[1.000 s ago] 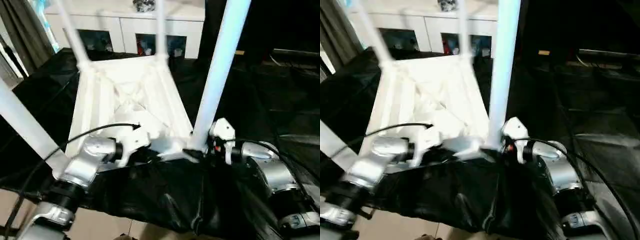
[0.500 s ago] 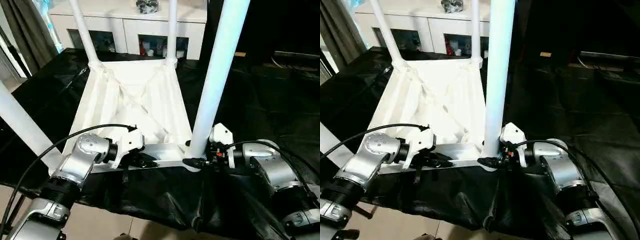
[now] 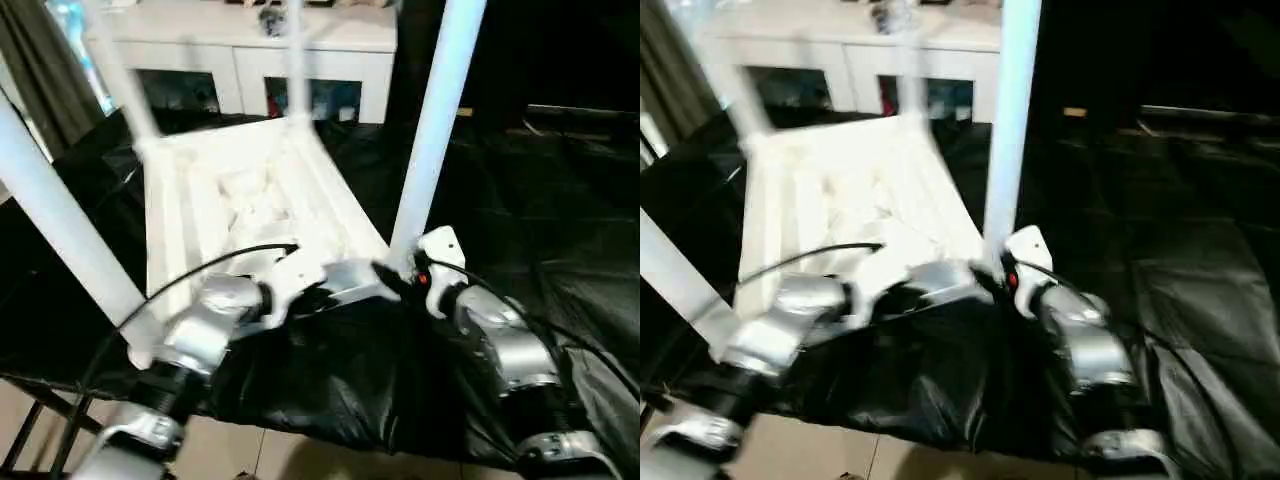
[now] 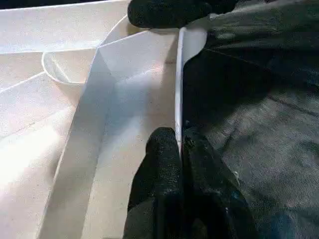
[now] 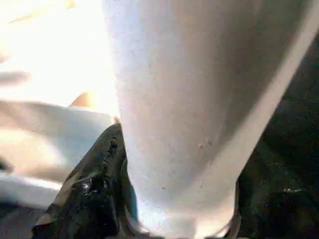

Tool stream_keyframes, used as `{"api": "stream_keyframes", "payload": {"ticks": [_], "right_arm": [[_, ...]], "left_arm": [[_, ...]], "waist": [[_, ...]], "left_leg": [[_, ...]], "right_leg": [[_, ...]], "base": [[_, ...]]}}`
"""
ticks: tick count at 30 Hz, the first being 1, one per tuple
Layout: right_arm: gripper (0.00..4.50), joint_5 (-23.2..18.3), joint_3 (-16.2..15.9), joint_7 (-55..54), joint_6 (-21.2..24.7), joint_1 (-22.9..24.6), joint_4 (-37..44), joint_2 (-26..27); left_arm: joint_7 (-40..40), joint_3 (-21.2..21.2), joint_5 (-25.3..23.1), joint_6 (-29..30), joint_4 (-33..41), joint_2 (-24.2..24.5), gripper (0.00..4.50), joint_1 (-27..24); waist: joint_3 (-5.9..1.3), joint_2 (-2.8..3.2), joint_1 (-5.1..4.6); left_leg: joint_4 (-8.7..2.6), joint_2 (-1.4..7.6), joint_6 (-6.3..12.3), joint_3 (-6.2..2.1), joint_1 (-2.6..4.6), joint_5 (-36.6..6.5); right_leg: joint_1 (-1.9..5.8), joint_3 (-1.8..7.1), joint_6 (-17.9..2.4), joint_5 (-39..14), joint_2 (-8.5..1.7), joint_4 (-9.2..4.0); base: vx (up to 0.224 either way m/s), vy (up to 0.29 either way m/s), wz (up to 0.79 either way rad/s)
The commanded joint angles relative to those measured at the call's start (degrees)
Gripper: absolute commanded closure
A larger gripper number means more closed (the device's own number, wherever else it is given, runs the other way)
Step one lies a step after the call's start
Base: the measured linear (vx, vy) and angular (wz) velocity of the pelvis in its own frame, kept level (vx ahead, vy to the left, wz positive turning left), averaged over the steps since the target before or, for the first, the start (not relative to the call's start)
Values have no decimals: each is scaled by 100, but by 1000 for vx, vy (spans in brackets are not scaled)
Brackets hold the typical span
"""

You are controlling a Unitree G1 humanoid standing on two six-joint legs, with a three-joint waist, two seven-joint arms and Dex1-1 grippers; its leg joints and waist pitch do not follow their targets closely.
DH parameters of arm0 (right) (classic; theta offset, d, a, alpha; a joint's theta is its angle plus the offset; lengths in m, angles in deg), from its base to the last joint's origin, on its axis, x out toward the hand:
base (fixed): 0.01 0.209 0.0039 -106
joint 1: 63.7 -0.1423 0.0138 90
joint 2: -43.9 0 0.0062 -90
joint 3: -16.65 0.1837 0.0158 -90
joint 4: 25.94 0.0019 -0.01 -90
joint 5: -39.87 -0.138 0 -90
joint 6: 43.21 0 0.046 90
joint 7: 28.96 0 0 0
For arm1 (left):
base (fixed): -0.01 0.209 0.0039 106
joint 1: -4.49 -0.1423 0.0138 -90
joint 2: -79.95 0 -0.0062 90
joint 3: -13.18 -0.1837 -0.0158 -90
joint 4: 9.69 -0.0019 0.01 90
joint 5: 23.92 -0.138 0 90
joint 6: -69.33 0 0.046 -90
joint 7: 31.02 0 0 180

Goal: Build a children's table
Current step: Rotate leg to tighten

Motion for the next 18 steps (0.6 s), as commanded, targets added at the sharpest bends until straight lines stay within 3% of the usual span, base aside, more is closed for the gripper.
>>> {"api": "stream_keyframes", "payload": {"ticks": [1, 3, 6, 8, 10, 11, 14, 15, 18], "right_arm": [[186, -116, -779, 401, 78, 20, -68, 715], [186, -101, -800, 372, 27, 8, -36, 787], [114, -259, -639, 479, 133, 30, 138, 868], [111, -319, -596, 561, 168, 52, 214, 800], [106, -257, -689, 812, 23, 99, 342, 438], [72, -255, -722, 977, -55, 116, 372, 273], [72, -314, -752, 1620, -229, 110, 375, -151], [72, -318, -781, 1866, -300, 107, 373, -308], [72, -338, -834, 2436, -370, 98, 383, -625]], "left_arm": [[-579, -227, 29, -29, -9, -509, 450, 109], [-575, -259, 13, -35, -13, -538, 450, 121], [-560, -243, -34, -12, 43, -504, 450, 117], [-495, -233, -28, -8, 94, -441, 450, 91], [-139, -267, 33, -126, 177, -204, 450, 8], [23, -269, 62, -194, 181, -101, 450, -17], [426, -227, 167, -396, 93, 159, 450, -13], [555, -214, 195, -474, 50, 255, 450, -2], [839, -168, 275, -625, -40, 439, 450, 34]], "waist": [[-233, -52, -42], [-235, -43, -37], [-235, -53, -33], [-240, -49, -23], [-259, -68, 4], [-264, -88, 8], [-275, -87, 25], [-294, -109, 28], [-301, -99, 48]], "left_leg": [[-477, 173, -64, -205, 106, -2566], [-495, 184, -59, -199, 103, -2565], [-497, 182, -29, -187, 103, -2593], [-499, 186, -11, -180, 103, -2546], [-494, 204, 22, -168, 85, -2392], [-493, 206, 43, -158, 80, -2311], [-477, 205, 117, -130, 47, -2042], [-463, 203, 184, -128, 22, -1919], [-434, 211, 287, -101, 23, -1689]], "right_leg": [[99, 137, -473, -3482, -294, -631], [83, 150, -533, -3245, -284, -624], [77, 176, -618, -3116, -287, -607], [77, 188, -649, -3035, -291, -598], [98, 208, -696, -2822, -300, -568], [97, 214, -730, -2710, -297, -561], [132, 227, -920, -2238, -293, -490], [177, 221, -961, -2080, -293, -466], [180, 230, -1088, -1876, -300, -442]], "base": [[0, 0, 0], [0, 0, 0], [0, 0, 0], [0, 0, 0], [0, 0, 0], [0, 0, 0], [0, 0, 0], [0, 0, 0], [0, 0, 0]]}}
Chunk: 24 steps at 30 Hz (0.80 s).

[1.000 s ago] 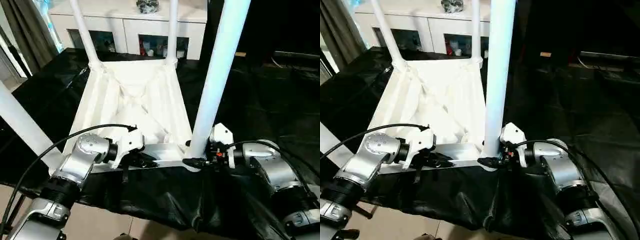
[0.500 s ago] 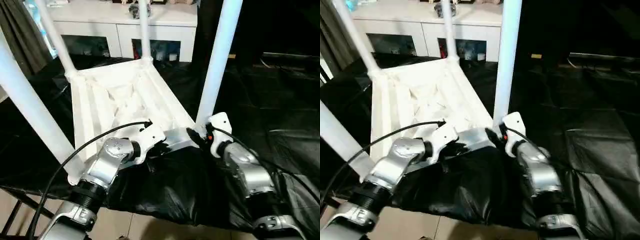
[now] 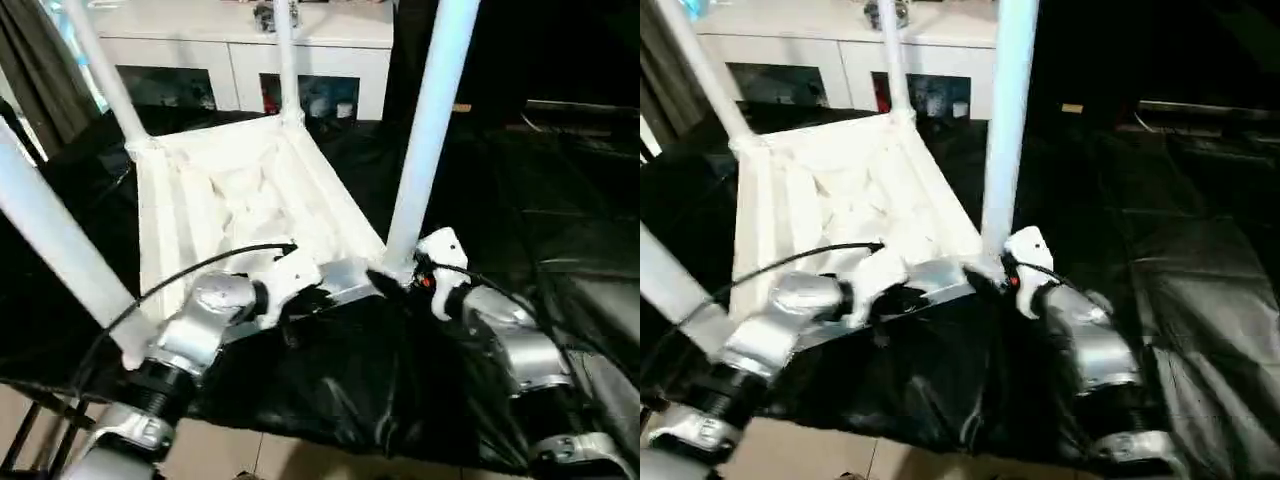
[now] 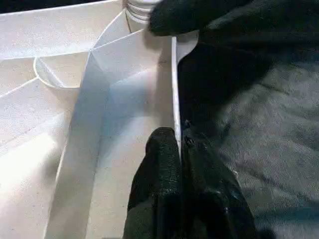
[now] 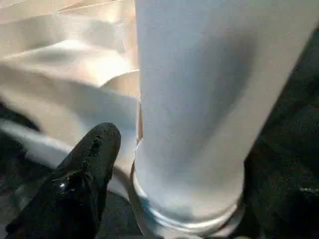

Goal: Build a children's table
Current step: Rotate leg to tighten

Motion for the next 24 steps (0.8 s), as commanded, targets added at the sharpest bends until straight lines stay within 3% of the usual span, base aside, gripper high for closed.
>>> {"api": "stream_keyframes", "payload": {"ticks": [1, 5, 7, 10, 17, 24], "right_arm": [[72, -133, -528, 755, -104, -17, 163, 49], [72, -254, -575, 1513, 23, -88, 164, -297], [106, -301, -616, 1748, 45, -114, 153, -394], [127, -356, -746, 2163, 52, -168, 91, -567], [177, -362, -888, 2627, 77, -226, 38, -686], [188, -357, -980, 2778, 76, -179, 98, -723]], "left_arm": [[193, -141, 59, -259, -136, -13, 450, 82], [680, -118, 248, -439, -197, 229, 450, 143], [854, -117, 314, -449, -219, 303, 450, 174], [1160, -123, 396, -542, -337, 444, 450, 266], [1524, -199, 432, -733, -527, 601, 450, 369], [1644, -215, 433, -833, -695, 652, 450, 433]], "waist": [[-313, -98, 27], [-324, -118, 44], [-339, -90, 78], [-345, -100, 122], [-331, -100, 192], [-336, -102, 200]], "left_leg": [[-385, 206, 329, -97, 43, -1555], [-370, 223, 411, -82, 27, -1257], [-347, 244, 491, -67, 36, -1105], [-333, 246, 534, -50, 51, -1009], [-355, 255, 365, -52, 71, -1216], [-354, 253, 325, -57, 66, -1198]], "right_leg": [[211, 226, -1131, -1782, -300, -416], [239, 213, -1279, -1452, -289, -357], [238, 208, -1401, -1127, -276, -302], [238, 204, -1510, -904, -268, -268], [240, 217, -1452, -1203, -296, -294], [247, 218, -1433, -1220, -298, -290]], "base": [[0, 0, 0], [0, 0, 0], [0, 0, 0], [0, 0, 0], [0, 0, 0], [0, 0, 0]]}}
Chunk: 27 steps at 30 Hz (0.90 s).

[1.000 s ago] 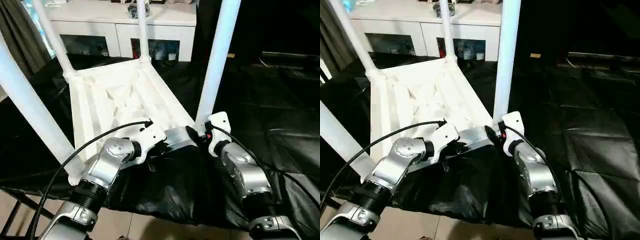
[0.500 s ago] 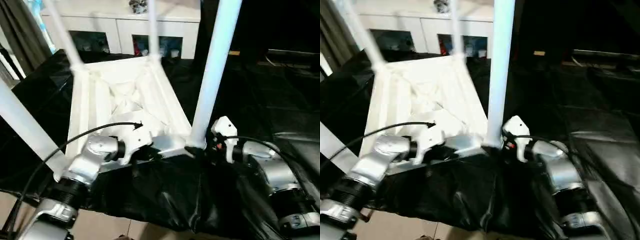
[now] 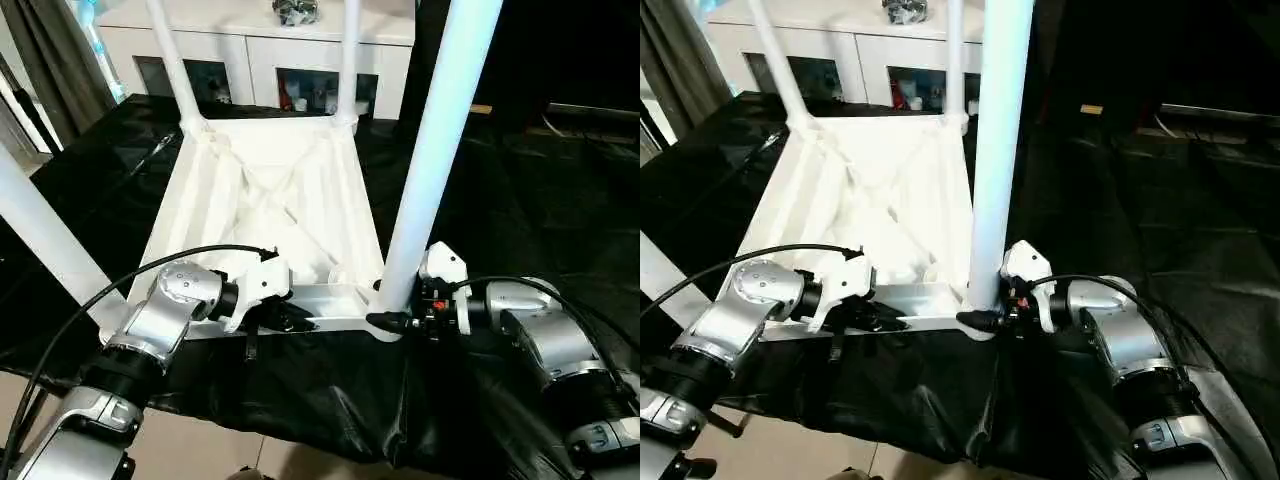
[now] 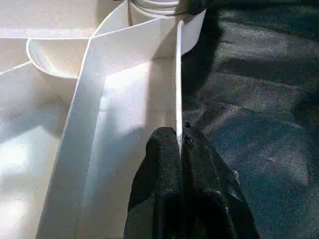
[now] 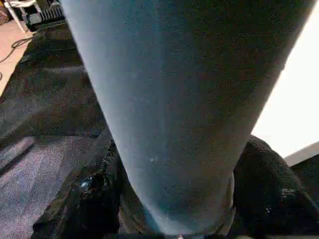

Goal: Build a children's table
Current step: Rotate leg to tighten

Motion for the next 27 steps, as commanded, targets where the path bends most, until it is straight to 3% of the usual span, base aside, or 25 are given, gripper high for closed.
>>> {"api": "stream_keyframes", "payload": {"ticks": [1, 4, 7, 10, 12, 13, 18, 21, 24, 25, 27], "right_arm": [[188, -28, -366, 321, 69, 56, 77, 93], [188, -133, -265, 111, 130, 167, 171, 240], [188, -206, -93, -341, 216, 239, 175, 459], [189, -77, 119, -1247, 129, 281, 64, 809], [189, 7, 175, -1579, 121, 290, 29, 918], [189, 106, 246, -2086, 94, 290, -37, 1143], [189, 591, 455, -4199, 294, 267, -241, 2016], [189, 567, 484, -4626, 287, 196, -301, 2447], [189, 565, 443, -4576, 118, 195, -228, 2497], [154, 489, 499, -4503, 74, 203, -195, 2478], [133, 381, 579, -4357, 55, 231, -133, 2404]], "left_arm": [[-70, -128, -34, -40, -74, -69, 450, 128], [-420, -40, -82, -19, -134, -161, 450, 131], [-931, 15, -233, 64, -203, -291, 450, 159], [-1601, 136, -301, 358, -132, -577, 450, 157], [-1766, 143, -335, 434, -80, -666, 450, 143], [-2102, 160, -402, 584, -23, -852, 450, 136], [-3015, 33, -611, 985, 249, -1613, 450, 38], [-3211, -95, -681, 999, 314, -1922, 450, -12], [-3226, -153, -714, 991, 349, -1950, 450, -40], [-3197, -147, -710, 995, 374, -1920, 450, -48], [-3106, -132, -714, 1007, 453, -1833, 450, -71]], "waist": [[-343, -68, 15], [-345, -52, 20], [-319, -61, 28], [-278, -73, -20], [-269, -82, -51], [-261, -77, -81], [-244, -80, -192], [-243, -87, -217], [-256, -90, -211], [-259, -82, -204], [-271, -80, -198]], "left_leg": [[-365, 241, 324, -80, 76, -1180], [-357, 245, 350, -73, 81, -1143], [-376, 244, 297, -72, 95, -1321], [-422, 229, 48, -111, 130, -1807], [-430, 225, -19, -126, 134, -1898], [-435, 210, -43, -142, 139, -2036], [-451, 182, -111, -181, 148, -2234], [-441, 166, -40, -186, 150, -2298], [-443, 167, 17, -180, 140, -2303], [-452, 171, 36, -181, 123, -2259], [-455, 179, 65, -173, 109, -2164]], "right_leg": [[255, 214, -1407, -1190, -296, -292], [251, 216, -1459, -1054, -292, -286], [233, 219, -1393, -1352, -293, -330], [194, 220, -1107, -2307, -318, -433], [179, 219, -1012, -2559, -322, -459], [169, 206, -845, -2914, -325, -510], [115, 169, -589, -3326, -314, -593], [91, 167, -502, -3478, -316, -630], [88, 175, -461, -3350, -305, -631], [101, 181, -481, -3243, -305, -615], [113, 194, -544, -3025, -305, -589]], "base": [[0, 0, 0], [0, 0, 0], [0, 0, 0], [0, 0, 0], [0, 0, 0], [0, 0, 0], [0, 0, 0], [0, 0, 0], [0, 0, 0], [0, 0, 0], [0, 0, 0]]}}
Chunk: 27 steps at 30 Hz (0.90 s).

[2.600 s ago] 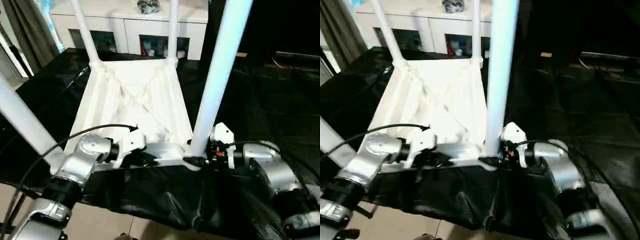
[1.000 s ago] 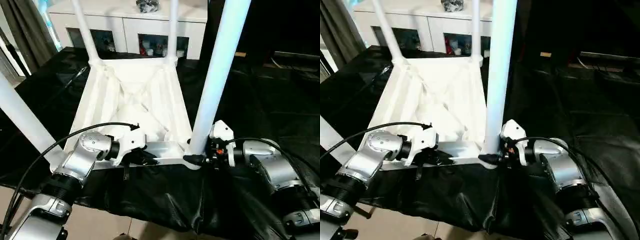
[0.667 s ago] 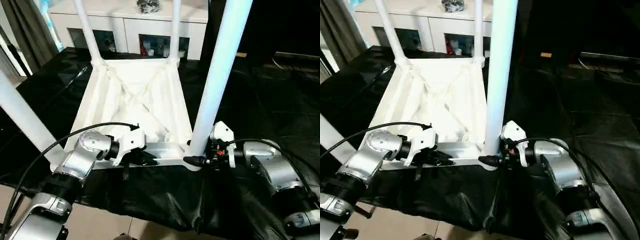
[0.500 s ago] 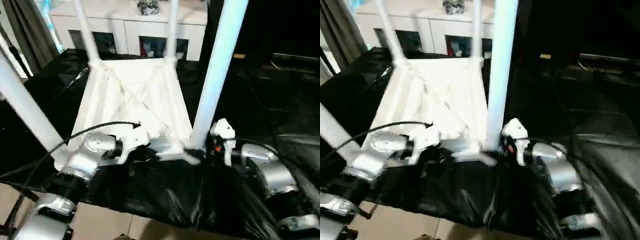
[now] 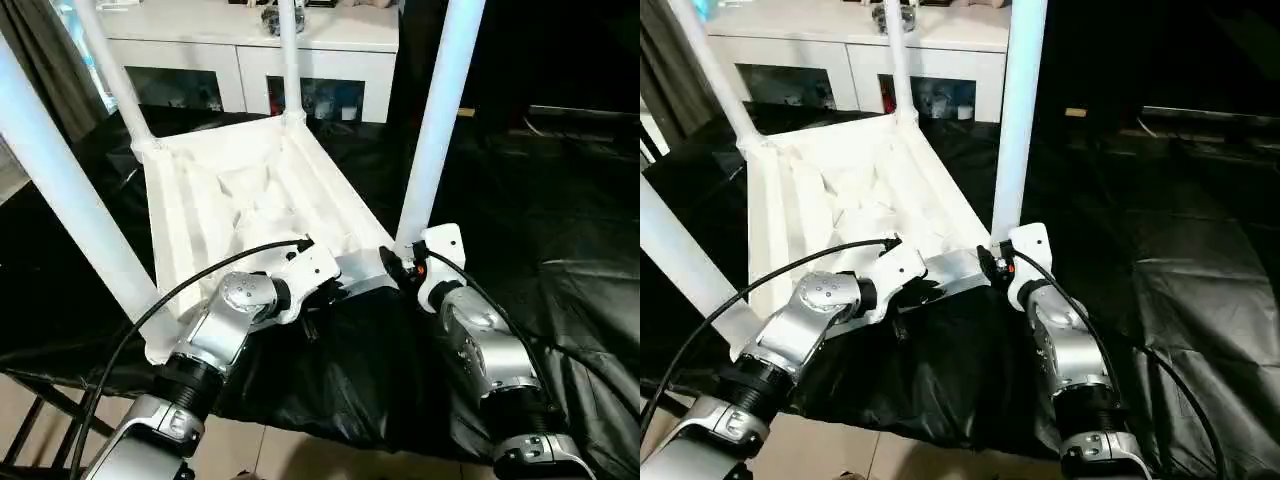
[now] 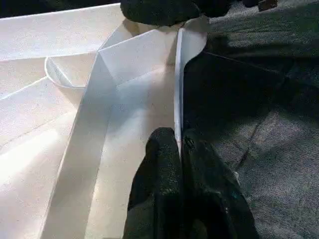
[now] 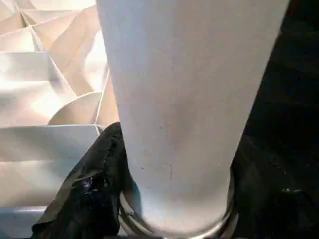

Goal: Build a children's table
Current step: Rotate leg to tighten

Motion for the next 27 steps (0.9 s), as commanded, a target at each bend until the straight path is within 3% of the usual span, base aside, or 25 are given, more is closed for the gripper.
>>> {"api": "stream_keyframes", "payload": {"ticks": [1, 4, 5, 8, 9, 12, 16, 20, 22, 23, 24, 27], "right_arm": [[117, -183, -663, 716, -64, 49, 81, 428], [99, -153, -734, 1097, -132, 113, 149, 70], [72, -123, -760, 1203, -168, 124, 164, -50], [72, -96, -696, 1502, -337, 65, 60, -450], [72, -174, -670, 1762, -352, 42, 61, -599], [72, -402, -690, 2617, -290, 7, 147, -960], [72, -583, -909, 3795, -237, -20, 248, -1427], [72, -689, -1032, 4300, -158, -33, 273, -1626], [98, -748, -1115, 4628, -86, -69, 263, -1741], [98, -785, -1188, 4871, -64, -106, 232, -1819], [106, -791, -1218, 4962, -67, -123, 215, -1845], [135, -764, -1336, 5260, -71, -187, 143, -1920]], "left_arm": [[-354, -179, 133, -76, 154, -357, 450, 16], [-73, -146, 169, -194, 235, -112, 450, -34], [13, -134, 177, -195, 258, -35, 450, -51], [460, -122, 243, -317, 254, 281, 450, -84], [661, -106, 319, -419, 243, 379, 450, -92], [1161, -112, 482, -592, 248, 633, 450, -121], [1707, -139, 590, -701, 202, 961, 450, -111], [1933, -132, 702, -717, 179, 1087, 450, -80], [2135, -134, 782, -728, 133, 1178, 450, -38], [2255, -140, 802, -771, 59, 1240, 450, 20], [2300, -140, 812, -782, 27, 1259, 450, 45], [2435, -153, 833, -846, -66, 1307, 450, 115]], "waist": [[-267, -89, -12], [-277, -100, 3], [-283, -94, 1], [-295, -98, 8], [-289, -142, -3], [-305, -118, 15], [-333, -113, 40], [-358, -109, 94], [-351, -112, 132], [-343, -150, 139], [-343, -137, 159], [-323, -138, 196]], "left_leg": [[-459, 205, 77, -159, 81, -2082], [-451, 217, 154, -139, 60, -1908], [-449, 217, 163, -138, 45, -1806], [-431, 211, 199, -126, 41, -1750], [-428, 209, 232, -116, 23, -1687], [-405, 222, 330, -107, 35, -1512], [-370, 241, 479, -93, 21, -1116], [-325, 257, 657, -65, 34, -693], [-314, 256, 704, -47, 46, -759], [-317, 260, 700, -40, 42, -794], [-317, 255, 681, -46, 45, -826], [-335, 270, 517, -48, 66, -1026]], "right_leg": [[111, 194, -630, -2830, -292, -539], [138, 205, -777, -2420, -289, -488], [157, 206, -838, -2268, -288, -466], [175, 204, -904, -2171, -290, -446], [183, 207, -926, -2115, -287, -442], [198, 215, -1038, -1879, -294, -407], [244, 200, -1303, -1160, -269, -303], [252, 192, -1566, -450, -253, -199], [248, 191, -1626, -489, -257, -199], [244, 194, -1609, -574, -264, -213], [248, 193, -1596, -677, -273, -213], [226, 203, -1502, -1057, -282, -247]], "base": [[0, 0, 0], [0, 0, 0], [0, 0, 0], [0, 0, 0], [0, 0, 0], [0, 0, 0], [0, 0, 0], [0, 0, 0], [0, 0, 0], [0, 0, 0], [0, 0, 0], [0, 0, 0]]}}
